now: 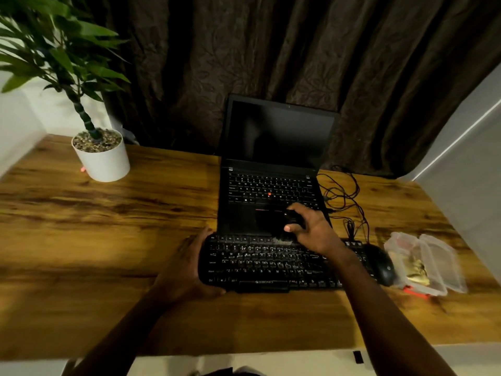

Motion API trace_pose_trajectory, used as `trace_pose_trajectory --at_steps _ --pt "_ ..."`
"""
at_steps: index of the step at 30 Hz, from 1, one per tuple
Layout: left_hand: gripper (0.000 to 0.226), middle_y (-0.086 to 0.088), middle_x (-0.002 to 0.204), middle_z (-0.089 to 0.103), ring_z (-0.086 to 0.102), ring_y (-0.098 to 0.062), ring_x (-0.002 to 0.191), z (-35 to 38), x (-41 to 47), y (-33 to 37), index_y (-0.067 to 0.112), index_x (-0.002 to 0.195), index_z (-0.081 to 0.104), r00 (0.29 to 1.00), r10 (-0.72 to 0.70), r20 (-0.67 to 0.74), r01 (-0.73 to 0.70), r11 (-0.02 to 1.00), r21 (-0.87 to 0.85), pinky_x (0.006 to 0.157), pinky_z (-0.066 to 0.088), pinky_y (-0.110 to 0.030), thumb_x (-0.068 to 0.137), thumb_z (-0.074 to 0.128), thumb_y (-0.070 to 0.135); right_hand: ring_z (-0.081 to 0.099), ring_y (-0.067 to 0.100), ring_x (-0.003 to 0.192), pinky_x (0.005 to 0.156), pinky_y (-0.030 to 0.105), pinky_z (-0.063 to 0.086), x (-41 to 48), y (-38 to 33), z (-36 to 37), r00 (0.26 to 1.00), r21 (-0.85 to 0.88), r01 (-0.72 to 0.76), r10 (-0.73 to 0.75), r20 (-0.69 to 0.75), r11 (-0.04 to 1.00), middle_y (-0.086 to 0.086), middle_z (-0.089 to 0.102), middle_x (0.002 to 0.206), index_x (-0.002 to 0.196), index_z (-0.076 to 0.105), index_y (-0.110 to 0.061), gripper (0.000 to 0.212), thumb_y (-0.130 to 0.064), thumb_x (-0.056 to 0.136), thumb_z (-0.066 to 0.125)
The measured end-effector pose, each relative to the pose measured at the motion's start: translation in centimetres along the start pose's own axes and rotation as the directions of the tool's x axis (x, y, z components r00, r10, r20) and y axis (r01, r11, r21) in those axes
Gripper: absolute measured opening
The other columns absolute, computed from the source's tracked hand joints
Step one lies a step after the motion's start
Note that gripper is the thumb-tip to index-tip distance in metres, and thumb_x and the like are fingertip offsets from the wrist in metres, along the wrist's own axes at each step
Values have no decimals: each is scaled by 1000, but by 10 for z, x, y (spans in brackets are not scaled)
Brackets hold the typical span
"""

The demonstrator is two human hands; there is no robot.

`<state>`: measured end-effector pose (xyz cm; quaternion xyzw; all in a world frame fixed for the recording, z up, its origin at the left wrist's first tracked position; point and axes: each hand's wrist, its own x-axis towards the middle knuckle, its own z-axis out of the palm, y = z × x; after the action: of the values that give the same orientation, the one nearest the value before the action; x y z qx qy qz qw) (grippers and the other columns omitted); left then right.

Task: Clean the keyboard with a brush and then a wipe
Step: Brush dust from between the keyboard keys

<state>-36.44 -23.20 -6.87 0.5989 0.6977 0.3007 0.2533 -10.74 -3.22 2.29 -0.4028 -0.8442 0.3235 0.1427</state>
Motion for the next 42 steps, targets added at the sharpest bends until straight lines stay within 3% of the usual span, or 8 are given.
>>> trace_pose_trajectory --at_steps 3,7,10,16,24,30,38,42 --pt "150 15 159 24 20 -9 145 1 0 2 25 158 2 1000 -2 2 2 1000 1 120 18 -32 43 85 75 66 13 86 66 28 60 6 -13 12 995 -108 89 -83 51 990 1 66 99 115 54 -27 34 -13 88 68" --pt "150 14 160 23 21 -11 146 1 0 0 26 158 0 1000 -8 3 8 1000 21 120 21 -35 43 82 78 66 10 83 64 24 58 11 -30 36 986 -10 159 -158 53 987 0 66 95 114 56 -21 29 -11 89 68" --pt "151 15 160 22 19 -11 145 0 1 1 27 158 -3 1000 -12 11 12 1000 19 120 22 -35 44 82 78 67 14 78 58 25 58 12 -29 34 994 96 106 -107 7 990 2 65 94 113 57 -20 28 -8 89 68" --pt "151 13 161 21 19 -12 147 0 1 0 26 157 -6 1000 -5 7 5 999 48 122 20 -37 45 78 82 66 12 84 63 27 61 16 -29 26 996 -79 77 -74 48 994 0 64 100 115 54 -28 36 -10 88 70" --pt "147 9 162 21 17 -6 145 1 0 0 19 158 1 999 37 -10 -36 996 77 123 15 -33 48 81 76 67 12 88 67 28 61 24 -51 55 993 114 90 -97 65 989 -2 65 102 116 58 -22 30 -12 90 69" --pt "138 13 160 7 3 -1 143 1 1 1 18 157 7 998 62 -3 -61 992 110 120 3 -23 54 84 67 63 17 91 78 40 58 32 -51 49 986 -170 139 -121 111 976 -2 64 99 114 51 -33 34 -21 87 70" --pt "143 4 163 15 15 -16 150 5 3 -7 16 157 9 1000 27 -6 -26 990 138 124 13 -36 47 77 77 67 12 83 69 32 60 39 -69 71 979 78 154 -163 121 985 -4 66 94 109 58 -27 27 -14 88 69" --pt "142 8 162 16 15 -9 146 4 3 -5 18 157 10 999 26 -18 -24 995 99 123 14 -32 46 78 76 65 12 88 76 41 59 41 -56 58 978 -68 166 -155 137 984 -7 65 93 109 53 -35 30 -21 88 70"
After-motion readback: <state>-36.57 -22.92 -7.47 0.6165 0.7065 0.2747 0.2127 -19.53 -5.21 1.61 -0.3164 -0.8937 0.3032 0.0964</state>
